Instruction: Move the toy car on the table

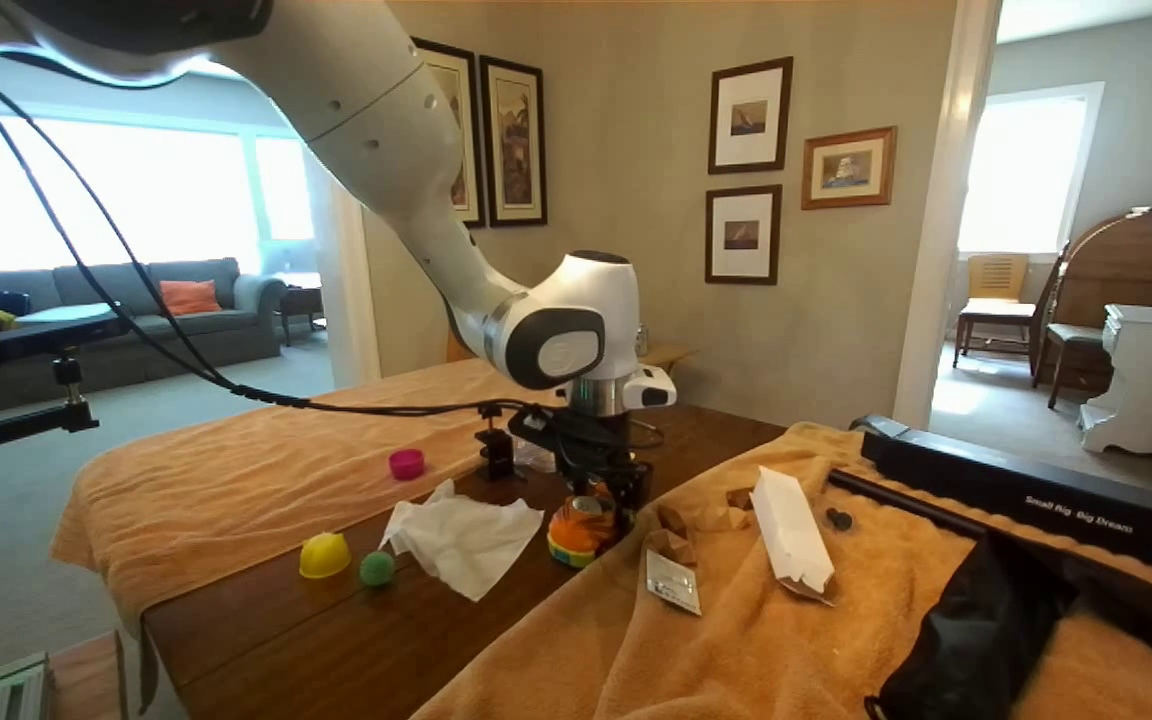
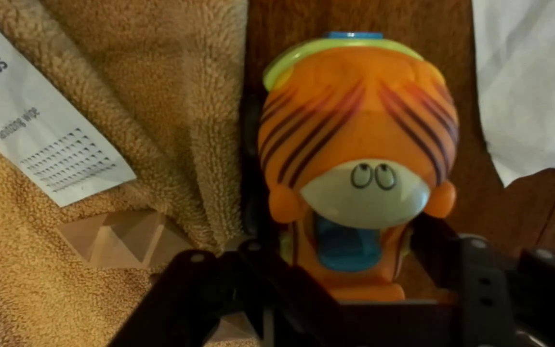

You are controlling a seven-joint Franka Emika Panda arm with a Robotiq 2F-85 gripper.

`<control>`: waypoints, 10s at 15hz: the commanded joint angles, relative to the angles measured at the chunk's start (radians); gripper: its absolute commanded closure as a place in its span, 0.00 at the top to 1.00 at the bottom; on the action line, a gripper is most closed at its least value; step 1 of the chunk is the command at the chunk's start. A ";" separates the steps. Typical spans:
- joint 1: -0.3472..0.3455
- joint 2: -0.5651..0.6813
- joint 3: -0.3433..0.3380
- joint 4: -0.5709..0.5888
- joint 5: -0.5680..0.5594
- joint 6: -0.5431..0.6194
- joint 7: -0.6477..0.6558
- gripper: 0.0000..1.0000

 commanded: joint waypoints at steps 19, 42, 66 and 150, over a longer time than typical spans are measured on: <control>0.035 -0.055 -0.009 -0.200 -0.076 0.157 0.109 0.45; 0.051 -0.201 -0.003 -0.484 -0.077 0.287 0.140 0.45; 0.070 -0.269 0.009 -0.581 -0.067 0.283 0.159 0.45; 0.009 0.107 -0.022 0.064 -0.089 0.228 0.109 0.45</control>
